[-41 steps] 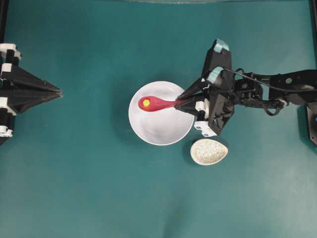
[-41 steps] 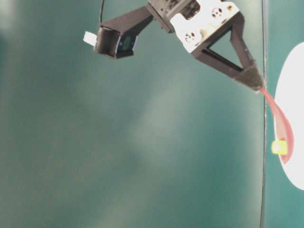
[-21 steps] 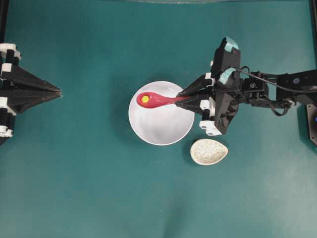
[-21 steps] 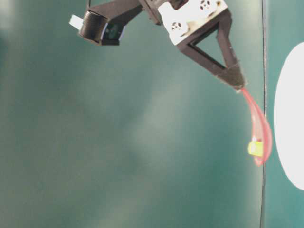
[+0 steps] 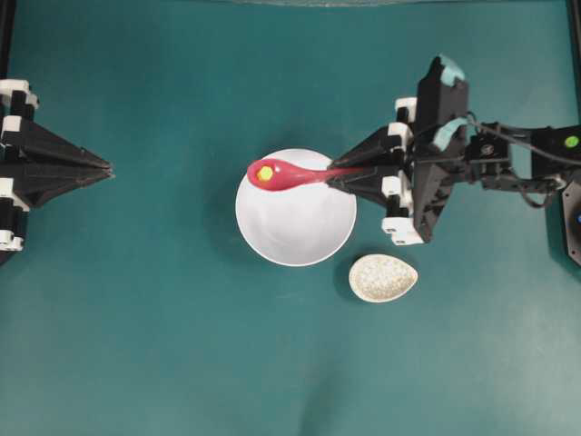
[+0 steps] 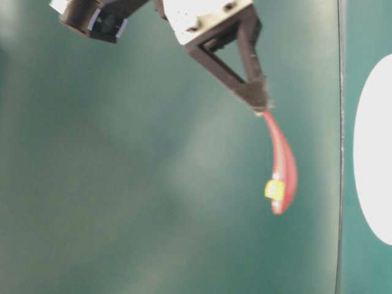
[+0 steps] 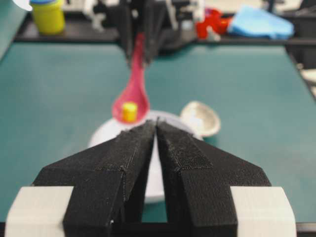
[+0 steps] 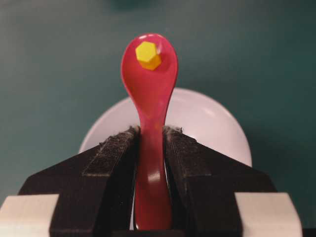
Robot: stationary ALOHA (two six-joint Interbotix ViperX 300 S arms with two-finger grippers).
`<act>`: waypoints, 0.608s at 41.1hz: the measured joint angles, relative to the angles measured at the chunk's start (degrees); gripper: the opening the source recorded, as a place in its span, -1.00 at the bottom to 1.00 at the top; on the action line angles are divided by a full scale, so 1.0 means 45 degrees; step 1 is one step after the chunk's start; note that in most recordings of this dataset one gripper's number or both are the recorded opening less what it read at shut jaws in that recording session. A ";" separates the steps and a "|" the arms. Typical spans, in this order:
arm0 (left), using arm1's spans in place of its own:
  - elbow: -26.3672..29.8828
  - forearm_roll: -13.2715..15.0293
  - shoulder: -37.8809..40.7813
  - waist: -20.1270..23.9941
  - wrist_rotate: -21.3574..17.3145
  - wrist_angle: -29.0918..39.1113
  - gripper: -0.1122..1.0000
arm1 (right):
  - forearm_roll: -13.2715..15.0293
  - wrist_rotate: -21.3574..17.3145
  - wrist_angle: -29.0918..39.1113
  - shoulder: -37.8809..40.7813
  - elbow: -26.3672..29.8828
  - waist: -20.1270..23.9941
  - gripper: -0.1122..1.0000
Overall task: Scoop the yellow hexagonal prism block from the bowl with a spoon using the right arm.
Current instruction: 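Raise the spoon holding the yellow block above the bowl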
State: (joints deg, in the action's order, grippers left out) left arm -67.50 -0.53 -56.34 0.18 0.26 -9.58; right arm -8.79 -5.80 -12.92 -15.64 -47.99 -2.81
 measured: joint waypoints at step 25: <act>0.0000 0.0000 -0.0020 0.0000 0.0000 -0.0137 -0.59 | 0.0078 0.0234 0.0137 -0.1055 -0.0332 -0.0137 -0.36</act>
State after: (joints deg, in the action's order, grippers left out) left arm -67.50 -0.53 -56.43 0.18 0.26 -10.20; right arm -8.44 -4.75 -12.30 -20.39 -49.48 -3.43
